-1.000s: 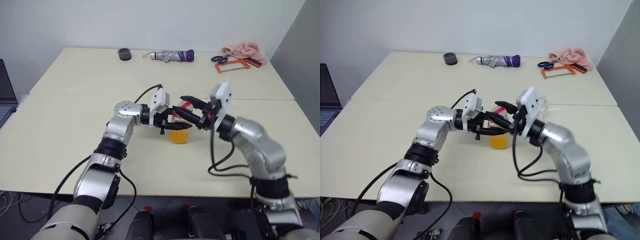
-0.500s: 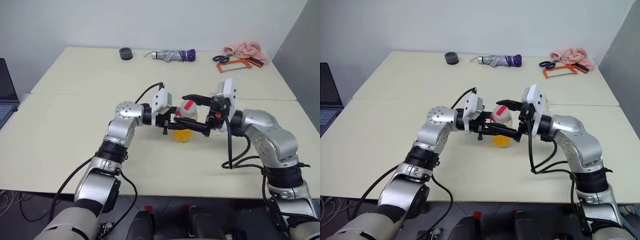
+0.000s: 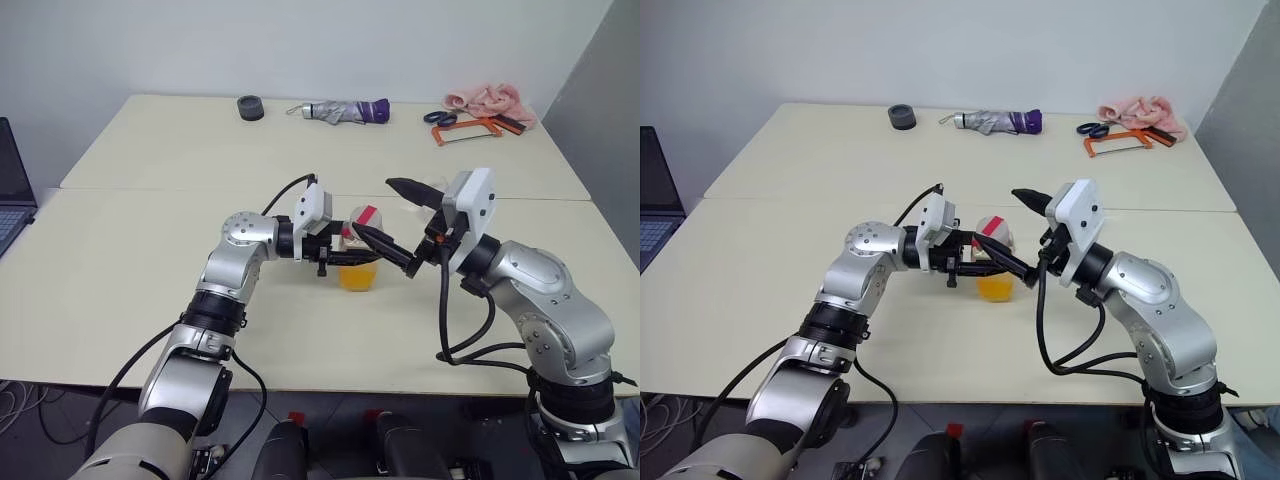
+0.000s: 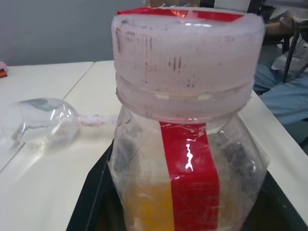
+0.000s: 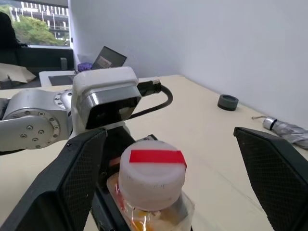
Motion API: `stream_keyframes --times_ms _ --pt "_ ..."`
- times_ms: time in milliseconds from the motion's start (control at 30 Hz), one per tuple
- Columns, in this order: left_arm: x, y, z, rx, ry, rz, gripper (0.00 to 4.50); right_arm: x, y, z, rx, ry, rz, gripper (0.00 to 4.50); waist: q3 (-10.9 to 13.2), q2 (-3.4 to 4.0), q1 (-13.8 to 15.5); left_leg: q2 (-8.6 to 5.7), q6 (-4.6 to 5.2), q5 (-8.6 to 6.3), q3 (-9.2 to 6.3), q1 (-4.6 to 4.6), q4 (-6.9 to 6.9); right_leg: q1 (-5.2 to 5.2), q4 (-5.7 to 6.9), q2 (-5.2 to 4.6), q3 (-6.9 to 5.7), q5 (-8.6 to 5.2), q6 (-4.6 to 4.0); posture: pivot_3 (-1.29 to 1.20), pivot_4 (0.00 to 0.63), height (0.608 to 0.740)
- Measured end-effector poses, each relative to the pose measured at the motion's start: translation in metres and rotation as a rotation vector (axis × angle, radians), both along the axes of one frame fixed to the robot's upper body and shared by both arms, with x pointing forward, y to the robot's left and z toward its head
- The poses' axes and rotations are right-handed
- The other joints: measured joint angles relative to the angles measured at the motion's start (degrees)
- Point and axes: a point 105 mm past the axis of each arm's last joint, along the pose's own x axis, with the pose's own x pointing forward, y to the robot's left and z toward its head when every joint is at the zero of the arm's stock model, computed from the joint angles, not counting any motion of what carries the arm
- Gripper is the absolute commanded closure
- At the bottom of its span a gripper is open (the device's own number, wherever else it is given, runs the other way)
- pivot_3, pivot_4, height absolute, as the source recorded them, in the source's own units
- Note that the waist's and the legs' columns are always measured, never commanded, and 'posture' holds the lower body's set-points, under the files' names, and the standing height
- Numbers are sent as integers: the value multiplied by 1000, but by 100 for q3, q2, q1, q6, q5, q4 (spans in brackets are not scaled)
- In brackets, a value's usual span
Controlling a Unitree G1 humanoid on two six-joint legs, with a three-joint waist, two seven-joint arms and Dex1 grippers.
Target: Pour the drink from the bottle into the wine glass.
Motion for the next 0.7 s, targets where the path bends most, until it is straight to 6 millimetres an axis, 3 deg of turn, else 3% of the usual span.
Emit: stream_keyframes --times_ms 700 --pt "0 -2 1 1 0 -6 2732 14 5 -11 -60 -46 -90 0 0 0 1 0 0 0 0 0 0 1 0 0 0 0 0 0 150 740"
